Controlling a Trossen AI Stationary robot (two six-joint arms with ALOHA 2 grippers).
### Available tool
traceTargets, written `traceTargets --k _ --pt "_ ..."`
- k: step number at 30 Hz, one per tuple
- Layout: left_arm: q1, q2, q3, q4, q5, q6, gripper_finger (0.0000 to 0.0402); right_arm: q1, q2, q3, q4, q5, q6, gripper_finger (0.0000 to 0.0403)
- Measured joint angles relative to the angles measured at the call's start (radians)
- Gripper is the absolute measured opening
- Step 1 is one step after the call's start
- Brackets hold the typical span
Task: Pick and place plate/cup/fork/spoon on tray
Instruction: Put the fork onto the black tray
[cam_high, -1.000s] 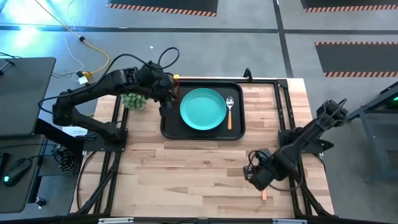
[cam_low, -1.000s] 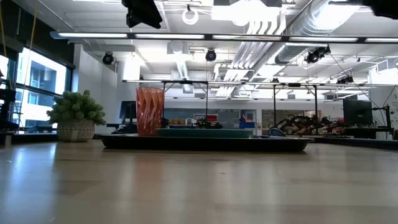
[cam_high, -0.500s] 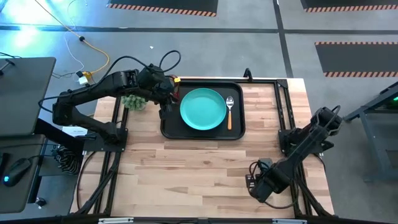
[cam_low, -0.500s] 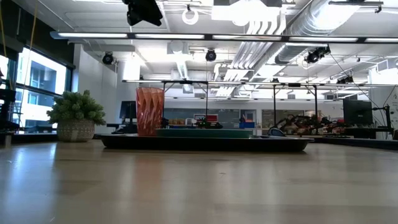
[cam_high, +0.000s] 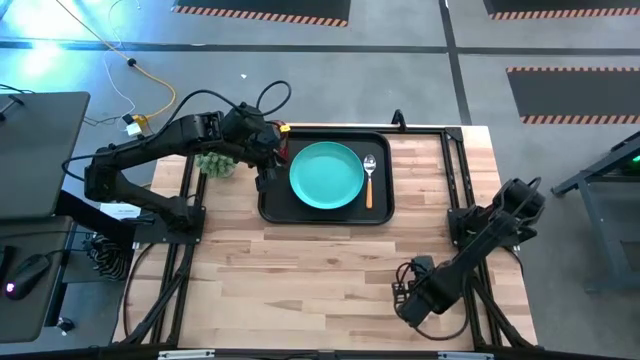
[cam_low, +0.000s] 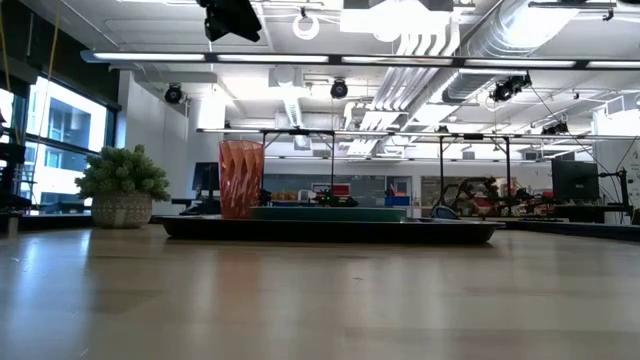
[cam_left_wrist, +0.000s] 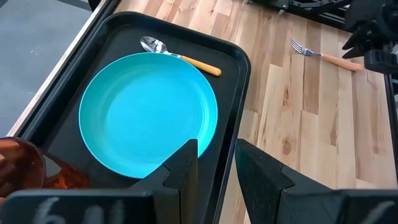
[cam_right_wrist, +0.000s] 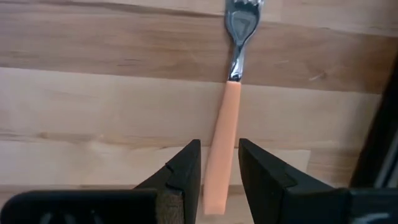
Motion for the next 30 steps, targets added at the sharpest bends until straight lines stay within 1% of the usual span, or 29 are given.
traceTargets --k 6,9,13,19,26,28,30 --pt "0.0 0.0 0.0 0.0 0.0 0.0 0.0099 0.0 -0.038 -0.138 0.193 -0.017 0.026 0.0099" --pt "0.0 0.0 0.0 0.0 0.0 0.0 0.0099 0.0 -0.039 -0.162 0.183 -0.052 0.037 0.0099" --pt "0.0 0.0 0.0 0.0 0.0 0.0 0.0099 0.0 -0.04 -0.175 0.19 -0.063 0.03 0.0099" --pt "0.0 0.0 0.0 0.0 -0.01 0.0 0.0099 -0.001 -0.041 -0.234 0.31 -0.054 0.034 0.0099" --pt "0.003 0.0 0.0 0.001 -0.017 0.009 0.0099 -0.005 -0.047 -0.279 0.367 -0.059 0.034 0.0098" --pt "0.003 0.0 0.0 0.0 -0.017 0.009 0.0099 -0.01 -0.046 -0.282 0.375 -0.065 0.033 0.0093" --pt "0.003 0.0 0.0 0.0 -0.017 0.01 0.0099 -0.018 -0.046 -0.282 0.378 -0.07 0.033 0.0077"
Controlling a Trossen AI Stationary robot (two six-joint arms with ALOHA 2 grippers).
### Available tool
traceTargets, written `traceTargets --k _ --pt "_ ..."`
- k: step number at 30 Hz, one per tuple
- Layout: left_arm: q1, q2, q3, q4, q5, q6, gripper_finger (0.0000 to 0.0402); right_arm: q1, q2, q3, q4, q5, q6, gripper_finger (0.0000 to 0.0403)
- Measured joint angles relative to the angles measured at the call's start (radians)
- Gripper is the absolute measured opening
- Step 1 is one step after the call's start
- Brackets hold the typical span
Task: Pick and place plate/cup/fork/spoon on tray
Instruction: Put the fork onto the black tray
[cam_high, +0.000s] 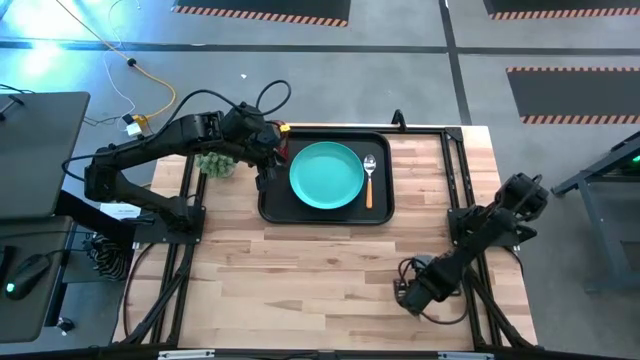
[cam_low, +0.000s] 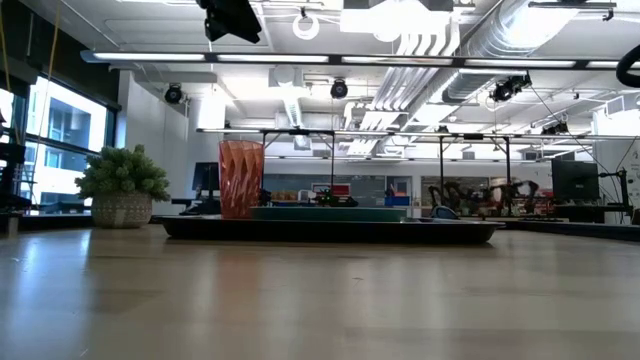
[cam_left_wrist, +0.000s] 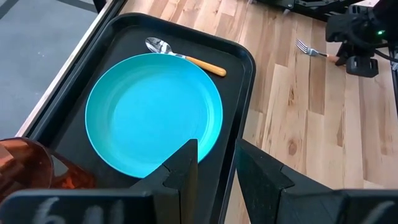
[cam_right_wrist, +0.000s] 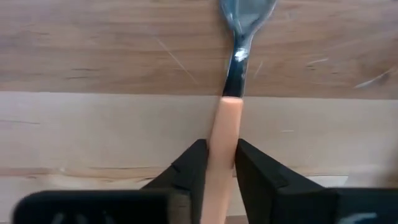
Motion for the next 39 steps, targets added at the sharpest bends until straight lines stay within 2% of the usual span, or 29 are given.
traceTargets --k 4,10,18,28,33,39 --pt "0.0 0.0 0.0 0.0 0.0 0.001 0.0099 -0.022 0.001 0.0 0.0 -0.02 0.0 0.0025" --pt "0.0 0.0 0.0 0.0 0.0 0.001 0.0099 -0.045 -0.023 -0.005 0.004 -0.027 -0.001 0.0022" --pt "0.0 0.0 0.0 0.0 0.0 0.001 0.0099 -0.106 -0.146 -0.007 -0.041 0.163 -0.034 0.0021" --pt "0.0 0.0 0.0 0.0 0.0 0.001 0.0099 -0.276 -0.345 -0.006 -0.152 0.432 -0.169 0.0021" --pt "0.0 0.0 0.0 0.005 -0.008 0.001 0.0099 -0.394 -0.442 -0.005 -0.187 0.493 -0.313 0.0021" --pt "0.005 0.0 0.0 0.006 -0.009 0.001 0.0099 -0.57 -0.522 -0.004 -0.183 0.495 -0.525 0.0025"
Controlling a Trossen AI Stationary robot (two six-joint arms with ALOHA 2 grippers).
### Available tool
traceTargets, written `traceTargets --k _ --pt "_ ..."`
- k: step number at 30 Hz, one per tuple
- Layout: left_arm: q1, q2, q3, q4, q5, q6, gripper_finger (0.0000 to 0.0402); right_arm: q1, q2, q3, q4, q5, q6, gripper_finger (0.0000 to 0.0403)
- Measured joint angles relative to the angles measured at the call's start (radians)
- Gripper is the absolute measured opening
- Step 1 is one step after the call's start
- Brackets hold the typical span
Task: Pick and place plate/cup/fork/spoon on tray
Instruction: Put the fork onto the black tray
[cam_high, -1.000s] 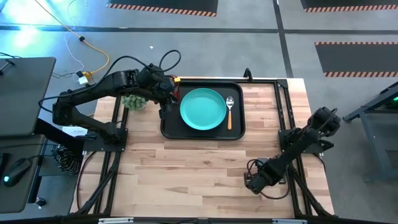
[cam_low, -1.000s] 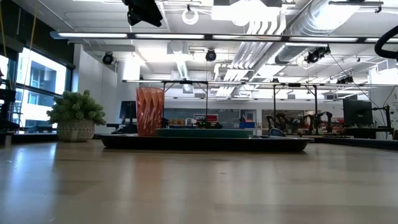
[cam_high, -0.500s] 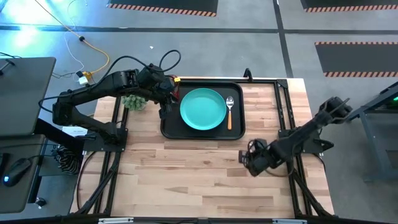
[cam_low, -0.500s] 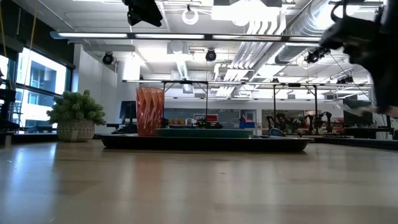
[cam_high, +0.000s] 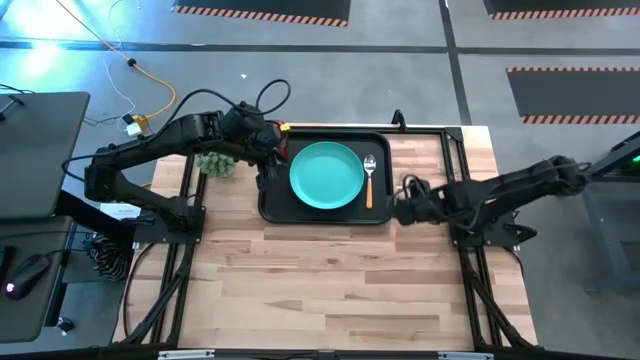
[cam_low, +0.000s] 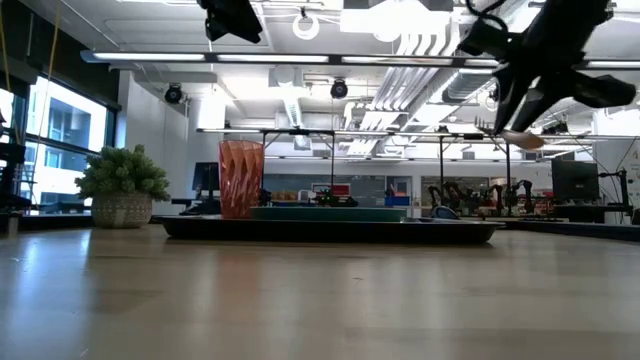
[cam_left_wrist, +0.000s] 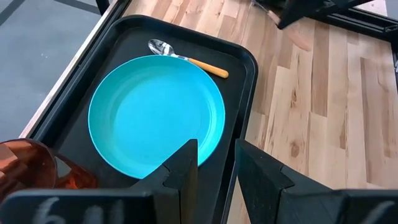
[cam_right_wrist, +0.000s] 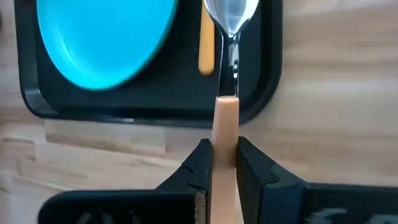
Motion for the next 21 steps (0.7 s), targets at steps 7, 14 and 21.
traceTargets --k 7,14,21 --pt "0.034 0.0 0.0 0.008 -0.015 -0.014 0.0099 -0.222 -0.045 0.0 0.017 -0.025 -0.234 0.0021" --pt "0.084 0.0 0.0 0.008 -0.073 -0.042 0.0099 -0.426 -0.043 0.0 0.165 -0.025 -0.445 0.0021" --pt "0.139 0.0 0.0 0.008 -0.143 -0.071 0.0099 -0.59 -0.043 0.0 0.297 -0.092 -0.666 0.0021"
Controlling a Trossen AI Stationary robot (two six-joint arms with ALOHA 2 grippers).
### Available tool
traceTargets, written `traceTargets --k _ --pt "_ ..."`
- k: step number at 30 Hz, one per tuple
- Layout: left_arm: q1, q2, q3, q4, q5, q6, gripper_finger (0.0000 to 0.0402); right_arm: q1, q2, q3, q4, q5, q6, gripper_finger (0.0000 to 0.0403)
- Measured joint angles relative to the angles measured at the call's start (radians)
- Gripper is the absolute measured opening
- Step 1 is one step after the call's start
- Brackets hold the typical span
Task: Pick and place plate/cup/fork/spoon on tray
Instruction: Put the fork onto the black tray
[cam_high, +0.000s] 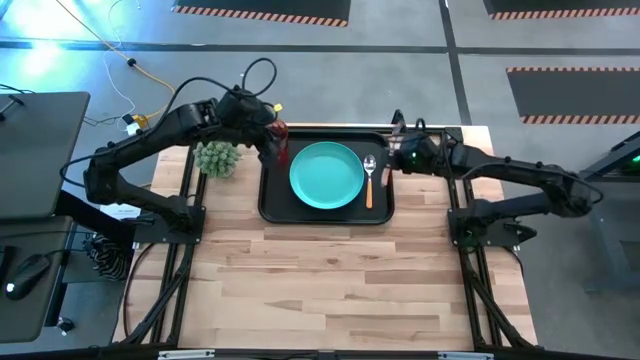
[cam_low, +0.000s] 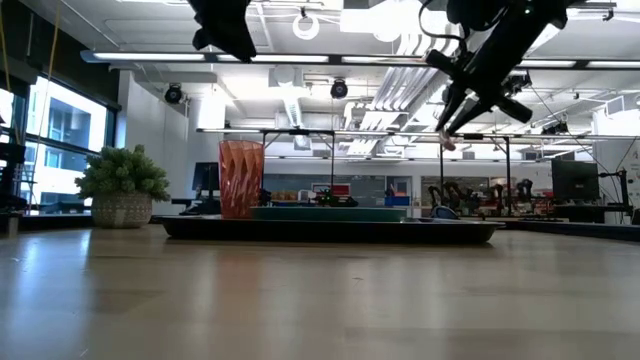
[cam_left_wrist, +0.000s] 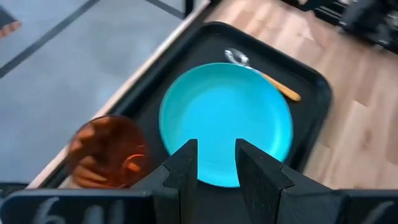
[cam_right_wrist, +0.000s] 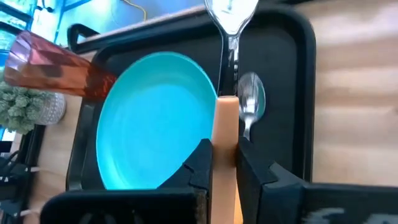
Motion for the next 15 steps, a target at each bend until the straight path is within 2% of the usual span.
traceTargets --k 5,10,15 --pt "0.038 0.0 0.0 0.0 -0.034 -0.003 0.0099 -0.078 0.001 0.027 0.021 -0.027 -0.108 0.0021" --pt "0.074 0.0 0.0 0.001 -0.036 -0.002 0.0099 -0.124 0.034 0.135 0.001 -0.027 -0.207 0.0021" --pt "0.111 0.0 0.0 0.002 -0.035 0.027 0.0099 -0.164 0.134 0.272 -0.141 -0.037 -0.247 0.0021"
